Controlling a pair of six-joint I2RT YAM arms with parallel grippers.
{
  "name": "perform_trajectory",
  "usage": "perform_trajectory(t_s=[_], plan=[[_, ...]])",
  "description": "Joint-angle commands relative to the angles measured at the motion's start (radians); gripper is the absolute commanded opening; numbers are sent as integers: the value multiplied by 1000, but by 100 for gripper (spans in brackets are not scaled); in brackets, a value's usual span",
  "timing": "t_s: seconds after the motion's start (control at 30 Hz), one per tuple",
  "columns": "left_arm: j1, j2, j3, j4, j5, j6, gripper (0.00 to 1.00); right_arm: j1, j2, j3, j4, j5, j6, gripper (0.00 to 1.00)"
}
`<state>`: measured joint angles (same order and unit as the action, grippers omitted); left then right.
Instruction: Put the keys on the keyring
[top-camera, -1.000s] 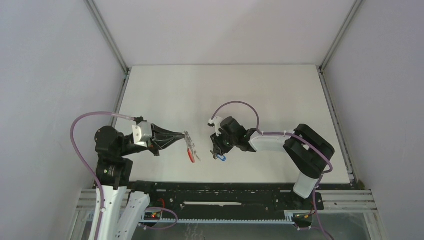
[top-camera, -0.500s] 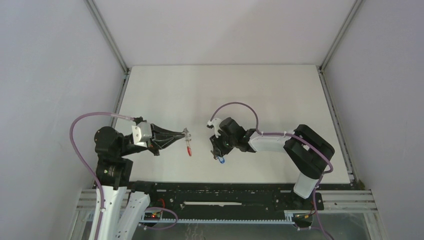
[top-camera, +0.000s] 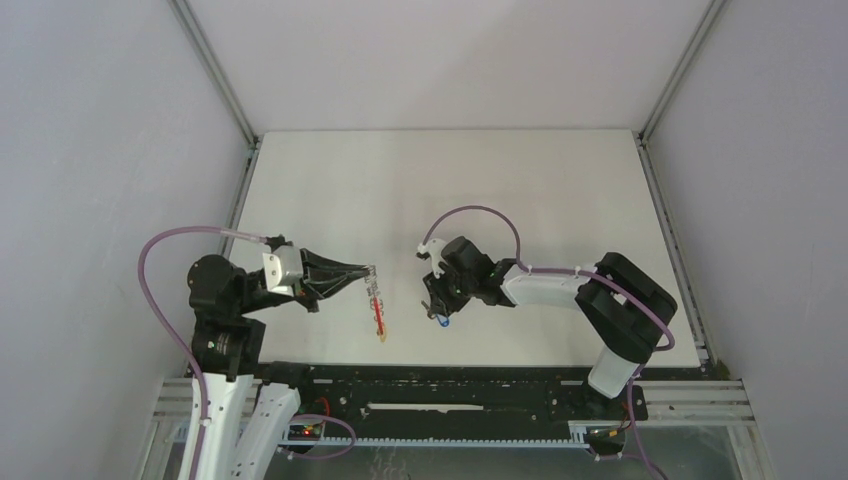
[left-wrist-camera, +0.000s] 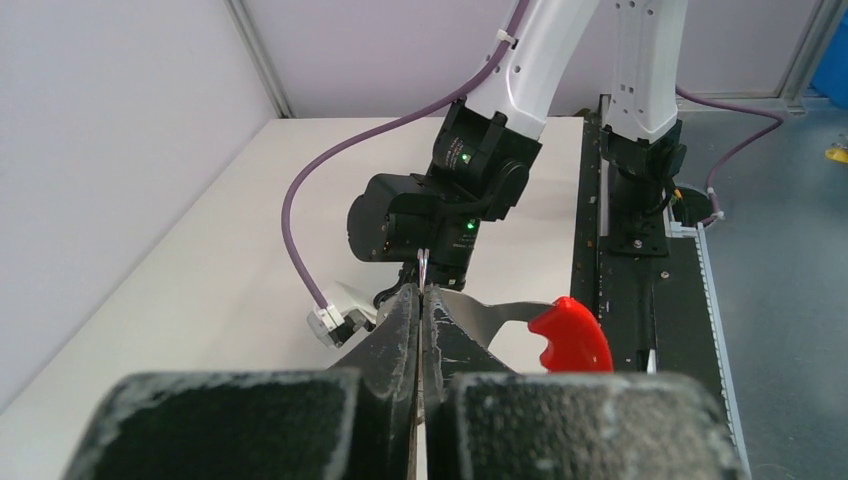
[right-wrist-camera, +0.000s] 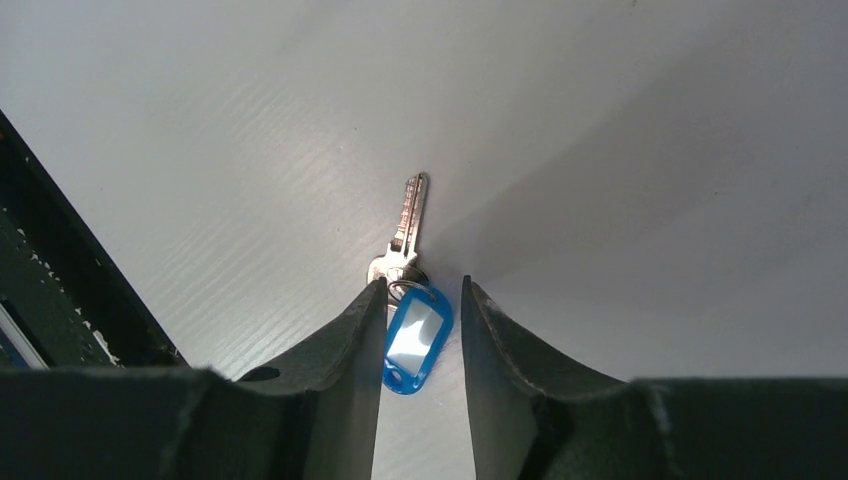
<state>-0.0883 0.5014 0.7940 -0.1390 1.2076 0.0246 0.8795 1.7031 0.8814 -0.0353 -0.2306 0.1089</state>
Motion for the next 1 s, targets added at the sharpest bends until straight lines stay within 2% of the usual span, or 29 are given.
perform_trajectory(t_s=[0.0,0.23,0.43,0.47,0.67,0.7,0.77,0.8,0.97], plan=[[8,-10,4,36,-12,-18,0,16,-24,-5,4,13,-9,39],[8,-10,4,36,-16,-18,0,41,-13,-4,1,42,-13,24],[8,-9,-2,37,-14,-44,0,44,-20,-4,-8,46,-22,0],[8,-9,-3,37,-13,-44,0,44,-25,-5,-9,45,-24,0],[8,-8,-14,37,-11,-45,0,37,-52,-4,9,5,-34,0],[9,-8,-12,36,-11,-45,0,36,-52,-4,9,2,-38,3],[8,-6,-9,37,-11,-44,0,33,-54,-4,4,15,-34,27],[8,-5,-7,36,-11,-44,0,30,-55,-4,2,15,-33,33],[8,-2,-6,37,-11,-44,0,19,-57,-4,20,-16,-40,37]])
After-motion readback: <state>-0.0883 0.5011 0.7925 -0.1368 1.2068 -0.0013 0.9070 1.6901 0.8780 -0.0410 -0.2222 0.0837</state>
